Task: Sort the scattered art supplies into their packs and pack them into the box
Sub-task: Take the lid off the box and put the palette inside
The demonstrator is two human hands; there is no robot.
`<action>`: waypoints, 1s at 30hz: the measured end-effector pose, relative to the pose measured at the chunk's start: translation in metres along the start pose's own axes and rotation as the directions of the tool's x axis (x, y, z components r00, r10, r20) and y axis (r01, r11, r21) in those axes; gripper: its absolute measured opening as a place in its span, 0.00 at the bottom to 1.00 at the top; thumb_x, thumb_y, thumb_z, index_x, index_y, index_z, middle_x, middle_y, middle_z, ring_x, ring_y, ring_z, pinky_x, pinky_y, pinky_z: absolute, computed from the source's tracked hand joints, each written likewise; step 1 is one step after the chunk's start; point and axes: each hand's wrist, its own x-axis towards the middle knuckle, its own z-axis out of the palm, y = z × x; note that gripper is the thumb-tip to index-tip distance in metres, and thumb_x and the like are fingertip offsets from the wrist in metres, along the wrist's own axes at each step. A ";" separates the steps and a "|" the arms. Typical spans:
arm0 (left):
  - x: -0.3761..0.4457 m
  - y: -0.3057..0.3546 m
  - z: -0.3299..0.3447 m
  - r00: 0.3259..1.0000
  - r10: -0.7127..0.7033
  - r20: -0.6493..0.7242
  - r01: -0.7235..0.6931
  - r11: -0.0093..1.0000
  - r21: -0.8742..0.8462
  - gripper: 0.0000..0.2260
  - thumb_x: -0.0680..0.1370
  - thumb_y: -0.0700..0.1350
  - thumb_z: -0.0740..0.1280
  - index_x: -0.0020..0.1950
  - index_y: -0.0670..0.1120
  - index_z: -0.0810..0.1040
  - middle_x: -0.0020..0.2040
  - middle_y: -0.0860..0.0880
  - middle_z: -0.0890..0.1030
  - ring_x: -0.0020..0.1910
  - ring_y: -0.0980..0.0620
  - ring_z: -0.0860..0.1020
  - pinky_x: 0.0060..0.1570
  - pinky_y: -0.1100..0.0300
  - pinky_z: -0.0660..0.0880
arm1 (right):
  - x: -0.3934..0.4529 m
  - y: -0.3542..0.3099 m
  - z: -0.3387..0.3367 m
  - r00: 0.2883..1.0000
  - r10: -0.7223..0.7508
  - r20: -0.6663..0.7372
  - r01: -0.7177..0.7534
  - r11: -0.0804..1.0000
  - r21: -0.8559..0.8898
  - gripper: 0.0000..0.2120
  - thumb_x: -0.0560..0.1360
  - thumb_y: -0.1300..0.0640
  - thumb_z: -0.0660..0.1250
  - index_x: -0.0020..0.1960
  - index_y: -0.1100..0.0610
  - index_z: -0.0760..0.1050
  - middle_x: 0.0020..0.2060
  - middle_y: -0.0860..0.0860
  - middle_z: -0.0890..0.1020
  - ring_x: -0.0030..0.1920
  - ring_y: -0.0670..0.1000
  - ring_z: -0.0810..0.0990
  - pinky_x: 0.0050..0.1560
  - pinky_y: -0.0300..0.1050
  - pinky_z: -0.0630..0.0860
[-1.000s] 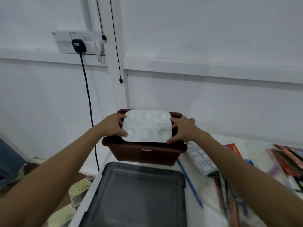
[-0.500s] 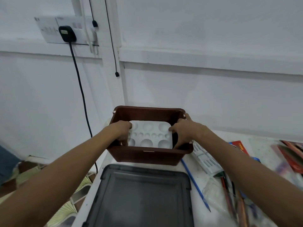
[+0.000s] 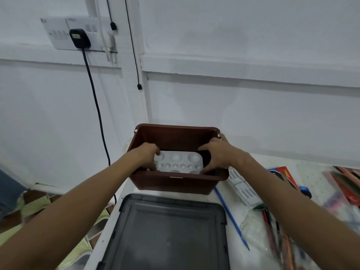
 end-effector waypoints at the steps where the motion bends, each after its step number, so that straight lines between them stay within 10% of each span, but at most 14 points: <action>1: -0.003 -0.002 -0.004 0.995 0.046 -0.086 -0.045 0.999 0.008 0.26 0.69 0.42 0.75 0.66 0.45 0.74 0.60 0.45 0.77 0.55 0.47 0.77 0.52 0.58 0.76 | -0.002 0.001 0.001 0.999 -0.002 -0.041 0.004 0.999 0.042 0.44 0.59 0.28 0.70 0.69 0.48 0.67 0.64 0.49 0.73 0.68 0.52 0.63 0.73 0.55 0.50; 6: -0.029 -0.029 -0.018 0.861 0.102 -0.498 -0.128 0.992 -0.019 0.24 0.70 0.42 0.72 0.66 0.44 0.75 0.62 0.46 0.75 0.59 0.46 0.75 0.58 0.56 0.72 | -0.013 0.006 0.004 0.975 0.076 -0.210 -0.017 0.962 0.273 0.41 0.66 0.43 0.75 0.73 0.56 0.64 0.74 0.53 0.61 0.74 0.54 0.55 0.74 0.51 0.54; 19: -0.062 -0.016 -0.020 0.883 -0.048 -0.466 -0.024 0.989 -0.148 0.18 0.75 0.38 0.64 0.64 0.40 0.75 0.59 0.40 0.79 0.56 0.40 0.76 0.56 0.53 0.71 | -0.061 -0.006 -0.001 0.900 0.147 -0.410 0.041 0.908 0.417 0.21 0.74 0.56 0.69 0.64 0.64 0.74 0.63 0.58 0.76 0.64 0.55 0.72 0.61 0.34 0.61; 25: -0.077 0.101 -0.013 0.793 0.148 -0.591 -0.301 0.938 -0.169 0.19 0.75 0.40 0.67 0.66 0.40 0.75 0.65 0.43 0.76 0.64 0.45 0.74 0.65 0.58 0.65 | -0.131 0.037 0.007 0.878 0.273 -0.392 0.003 0.817 0.577 0.18 0.75 0.54 0.68 0.63 0.57 0.76 0.61 0.50 0.78 0.60 0.45 0.75 0.63 0.41 0.71; 30: -0.082 0.211 0.021 0.706 0.282 -0.650 -0.498 0.849 -0.174 0.14 0.74 0.39 0.67 0.59 0.42 0.80 0.53 0.46 0.81 0.46 0.50 0.79 0.55 0.58 0.74 | -0.213 0.103 0.021 0.851 0.409 -0.329 -0.143 0.784 0.604 0.14 0.73 0.54 0.68 0.58 0.56 0.80 0.48 0.47 0.83 0.46 0.43 0.80 0.50 0.37 0.75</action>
